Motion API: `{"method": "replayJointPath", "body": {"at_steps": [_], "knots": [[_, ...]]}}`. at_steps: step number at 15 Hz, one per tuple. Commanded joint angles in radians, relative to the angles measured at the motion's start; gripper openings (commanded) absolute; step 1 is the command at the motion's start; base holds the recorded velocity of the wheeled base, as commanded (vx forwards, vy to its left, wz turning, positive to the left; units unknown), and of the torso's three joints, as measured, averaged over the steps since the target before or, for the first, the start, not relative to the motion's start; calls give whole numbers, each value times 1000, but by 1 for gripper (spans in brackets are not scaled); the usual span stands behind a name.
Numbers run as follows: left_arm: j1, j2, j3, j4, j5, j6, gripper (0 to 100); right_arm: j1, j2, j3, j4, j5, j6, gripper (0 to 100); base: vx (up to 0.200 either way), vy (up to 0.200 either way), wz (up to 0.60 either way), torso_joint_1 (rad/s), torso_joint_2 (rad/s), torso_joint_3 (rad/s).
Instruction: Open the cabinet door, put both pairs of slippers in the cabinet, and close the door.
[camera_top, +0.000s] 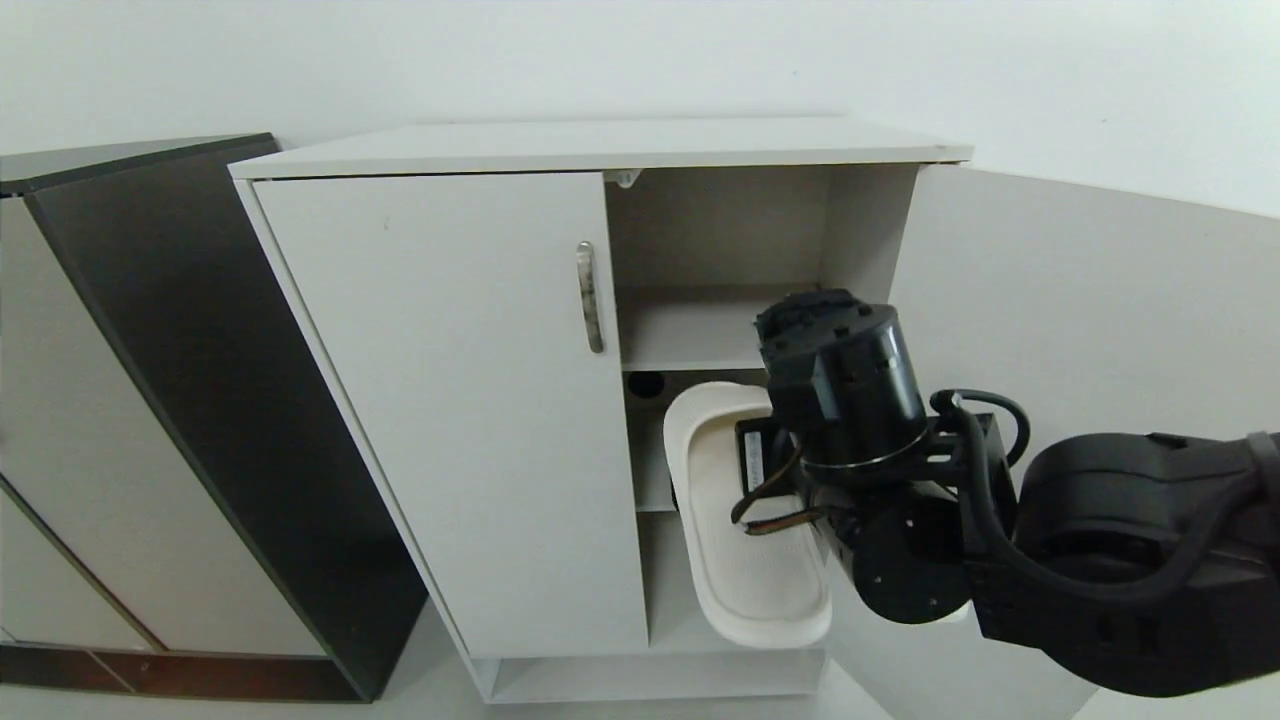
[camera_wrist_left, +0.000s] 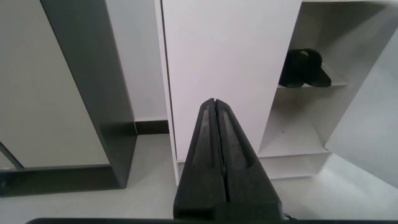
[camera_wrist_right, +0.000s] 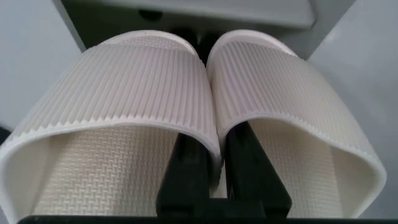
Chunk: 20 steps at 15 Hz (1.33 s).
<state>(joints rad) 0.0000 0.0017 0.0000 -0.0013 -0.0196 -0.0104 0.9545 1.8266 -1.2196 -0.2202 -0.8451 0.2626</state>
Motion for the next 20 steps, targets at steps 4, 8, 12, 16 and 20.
{"method": "replayJointPath", "body": {"at_steps": [4,8,12,16,20], "knots": [[0,0,0,0,0,0,0,13,43,-117,68,-17,-13,0,0,0,0,0,0,0],[0,0,0,0,0,0,0,13,65,-100,65,-12,3,0,0,0,0,0,0,0],[0,0,0,0,0,1,0,13,65,-100,65,-14,1,0,50,0,0,1,1,1],[0,0,0,0,0,1,0,12,62,-110,65,-14,-16,0,200,0,0,-1,6,6],[0,0,0,0,0,1,0,9,65,-113,56,-15,-23,0,200,0,0,1,5,0]]}}
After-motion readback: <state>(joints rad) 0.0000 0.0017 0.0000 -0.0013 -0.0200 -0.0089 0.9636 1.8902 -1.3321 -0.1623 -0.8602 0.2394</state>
